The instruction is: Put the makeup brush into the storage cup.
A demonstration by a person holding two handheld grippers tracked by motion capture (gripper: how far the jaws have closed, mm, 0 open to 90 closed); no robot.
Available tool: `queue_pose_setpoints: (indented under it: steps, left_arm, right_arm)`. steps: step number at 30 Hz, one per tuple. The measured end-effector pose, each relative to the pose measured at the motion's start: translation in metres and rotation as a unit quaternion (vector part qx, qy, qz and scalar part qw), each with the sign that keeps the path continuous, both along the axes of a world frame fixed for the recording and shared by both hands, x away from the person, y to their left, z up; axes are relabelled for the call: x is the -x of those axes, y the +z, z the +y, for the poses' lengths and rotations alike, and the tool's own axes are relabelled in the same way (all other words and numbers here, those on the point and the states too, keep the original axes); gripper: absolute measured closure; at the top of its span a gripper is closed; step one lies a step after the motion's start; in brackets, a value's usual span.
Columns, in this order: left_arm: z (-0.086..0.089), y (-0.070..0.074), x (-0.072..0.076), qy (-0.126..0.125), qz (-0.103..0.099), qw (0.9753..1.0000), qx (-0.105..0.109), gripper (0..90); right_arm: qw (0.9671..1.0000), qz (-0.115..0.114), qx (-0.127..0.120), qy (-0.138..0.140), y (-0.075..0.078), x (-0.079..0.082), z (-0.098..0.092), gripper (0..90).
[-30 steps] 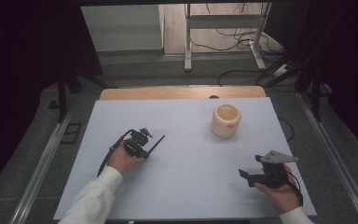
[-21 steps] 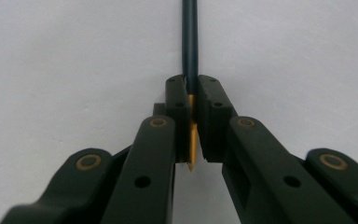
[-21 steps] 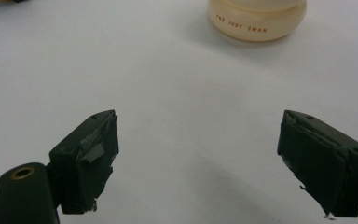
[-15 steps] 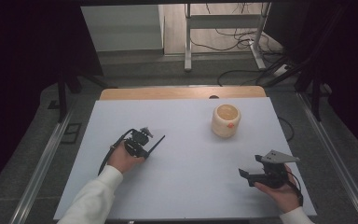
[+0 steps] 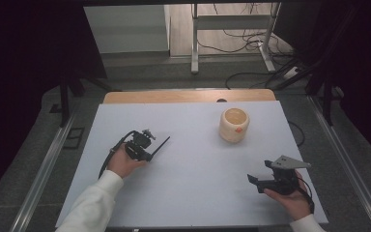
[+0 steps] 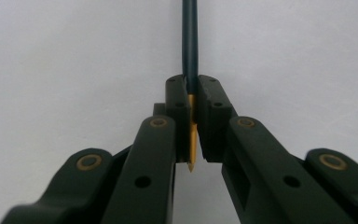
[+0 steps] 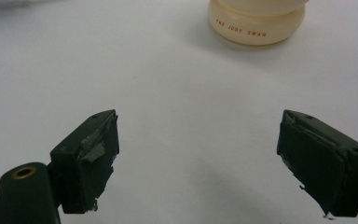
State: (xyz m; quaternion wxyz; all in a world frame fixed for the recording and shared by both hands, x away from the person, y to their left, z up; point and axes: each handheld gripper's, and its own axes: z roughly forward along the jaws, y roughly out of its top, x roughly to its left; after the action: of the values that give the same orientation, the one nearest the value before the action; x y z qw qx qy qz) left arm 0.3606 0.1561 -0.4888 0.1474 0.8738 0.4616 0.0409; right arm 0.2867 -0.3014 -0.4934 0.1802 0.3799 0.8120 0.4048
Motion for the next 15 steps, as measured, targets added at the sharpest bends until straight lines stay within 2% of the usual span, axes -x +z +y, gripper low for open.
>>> queue_pose_setpoints:
  steps: [10,14,15]
  left_arm:
    - [0.004,0.006,0.008,-0.002,-0.003,1.0,0.005,84.3]
    - [0.004,0.009,0.011,-0.006,-0.007,0.9999,0.012,84.3]
    - [0.004,0.008,0.013,0.0,-0.01,0.9998,0.018,84.3]
  right_arm:
    - [1.0,0.0,0.001,0.001,0.0,0.0,0.001,13.5]
    - [1.0,0.0,0.002,0.0,0.0,0.0,0.0,13.6]
    - [1.0,0.0,0.002,0.0,0.0,0.0,0.0,13.5]
